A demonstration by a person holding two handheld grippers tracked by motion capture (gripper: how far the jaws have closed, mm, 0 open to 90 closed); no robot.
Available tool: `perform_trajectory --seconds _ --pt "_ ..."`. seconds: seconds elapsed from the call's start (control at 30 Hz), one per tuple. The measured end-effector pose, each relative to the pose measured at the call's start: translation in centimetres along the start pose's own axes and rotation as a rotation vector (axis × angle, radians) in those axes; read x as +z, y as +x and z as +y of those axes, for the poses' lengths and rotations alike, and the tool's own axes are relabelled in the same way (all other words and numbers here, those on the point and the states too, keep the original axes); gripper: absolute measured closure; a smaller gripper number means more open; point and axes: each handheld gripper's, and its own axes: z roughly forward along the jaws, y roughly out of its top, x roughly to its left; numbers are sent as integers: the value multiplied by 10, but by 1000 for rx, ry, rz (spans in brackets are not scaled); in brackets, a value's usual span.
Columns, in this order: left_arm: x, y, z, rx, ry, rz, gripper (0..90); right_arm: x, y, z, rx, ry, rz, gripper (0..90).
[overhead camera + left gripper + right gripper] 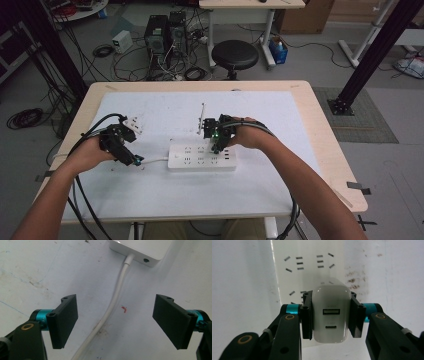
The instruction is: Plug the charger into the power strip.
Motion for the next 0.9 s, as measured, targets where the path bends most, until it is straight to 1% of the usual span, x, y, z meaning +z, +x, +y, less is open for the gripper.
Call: perform_trajectory --seconds 0.03,0.07,0.13,0.2,0.23,0.27,0.3,0.37,0.4,0.43,0.5,0.57,0.6,0.67,0.7,0.73,0.77,0.83,0.87,0.9 --pt "0 1 0 5 3 -2 203 0 0 0 -7 0 1 620" --pt "0 0 -1 -3 -1 -2 203 0 0 -1 -26 -3 1 620" --pt "0 1 -2 -5 -2 0 203 2 1 -2 -38 16 -2 621" --pt "1 2 -2 -8 -1 -3 203 2 2 -1 -47 21 -1 621" --pt "2 1 -2 -22 -11 -2 203 3 2 0 -57 21 -1 621" --pt "2 2 -2 -14 -7 -6 203 2 2 2 -53 31 -4 621" --pt "2 2 -1 -7 -1 -5 203 3 1 3 -64 37 -3 621" --pt "3 2 0 -6 -4 -7 203 3 1 7 -63 56 -2 622" --pt "3 2 0 -2 -5 -8 203 3 1 9 -74 68 -1 622" --pt "3 2 0 -3 -6 -9 203 4 2 11 -72 84 -2 622" --pt "3 1 0 -4 -12 -9 203 4 3 16 -99 110 -8 622" --pt "3 1 -1 -4 -13 -10 203 5 3 18 -115 121 -7 623" --pt "4 0 -2 -10 -17 -11 203 5 3 19 -106 125 -2 623" --pt "4 1 -3 -6 -13 -11 203 6 2 20 -116 127 -1 623" --pt "4 1 -3 -7 -14 -12 203 6 2 21 -114 129 4 623" --pt "5 0 -3 -14 -22 -11 203 6 2 21 -119 126 2 623" --pt "5 0 -3 -4 -16 -10 203 6 2 21 -114 126 3 623" --pt "6 -1 -2 -3 -18 -12 203 6 3 20 -105 121 -3 623" --pt "6 -1 -2 1 -21 -13 203 6 3 19 -111 113 -5 623" --pt "6 -2 -2 1 -22 -13 203 6 3 19 -96 116 -1 623"
